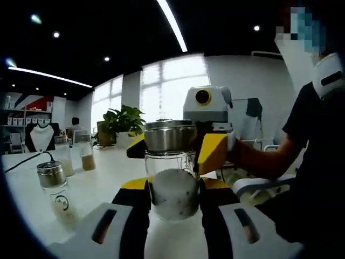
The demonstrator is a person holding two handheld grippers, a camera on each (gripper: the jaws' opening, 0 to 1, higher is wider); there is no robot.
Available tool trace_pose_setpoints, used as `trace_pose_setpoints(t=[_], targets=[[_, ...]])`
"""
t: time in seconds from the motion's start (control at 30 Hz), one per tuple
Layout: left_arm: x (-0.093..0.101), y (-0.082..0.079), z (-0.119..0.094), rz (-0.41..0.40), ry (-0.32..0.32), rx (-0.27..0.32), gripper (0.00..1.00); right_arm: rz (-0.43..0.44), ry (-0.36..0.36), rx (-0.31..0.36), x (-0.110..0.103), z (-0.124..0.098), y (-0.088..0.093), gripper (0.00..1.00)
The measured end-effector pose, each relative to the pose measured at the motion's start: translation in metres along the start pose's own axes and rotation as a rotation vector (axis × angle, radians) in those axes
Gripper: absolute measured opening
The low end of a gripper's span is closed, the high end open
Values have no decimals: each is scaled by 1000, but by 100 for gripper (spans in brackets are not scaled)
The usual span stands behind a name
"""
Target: Rotate the seasoning bottle until the label or dispensing opening points toward the visible target arrow and the bottle remains upright within the marked orientation range
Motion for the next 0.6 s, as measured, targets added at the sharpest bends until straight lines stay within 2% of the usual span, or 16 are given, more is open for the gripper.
trace_pose_setpoints(t=[0.07,0.1,0.2,0.27,0.43,0.6], targets=[[-1,2,1,39,-16,-10,38,-10,22,-3,1,1,1,33],[-3,3,2,57,-29,-15,38,-42,43,-11,2,3,1,33],[-11,5,2,122,-90,-38,40,-88,129,-36,7,9,4,33],[-14,8,2,163,-112,-59,41,-81,164,-34,9,12,6,33],[-21,6,1,210,-187,-65,43,-9,309,58,21,16,3,33],[-27,5,-1,291,-259,-84,44,-13,374,102,21,21,2,33]])
Point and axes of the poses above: the point that each gripper's makers call its tool centre point, and the gripper's own axes: z roughly forward along the fingers, x roughly to its right, y roughly out of its underside, the point moved 5 cm from there along -z, roughly backward along the fingers, and after that the axes turned 13 degrees about x, right-handed, at the moved point
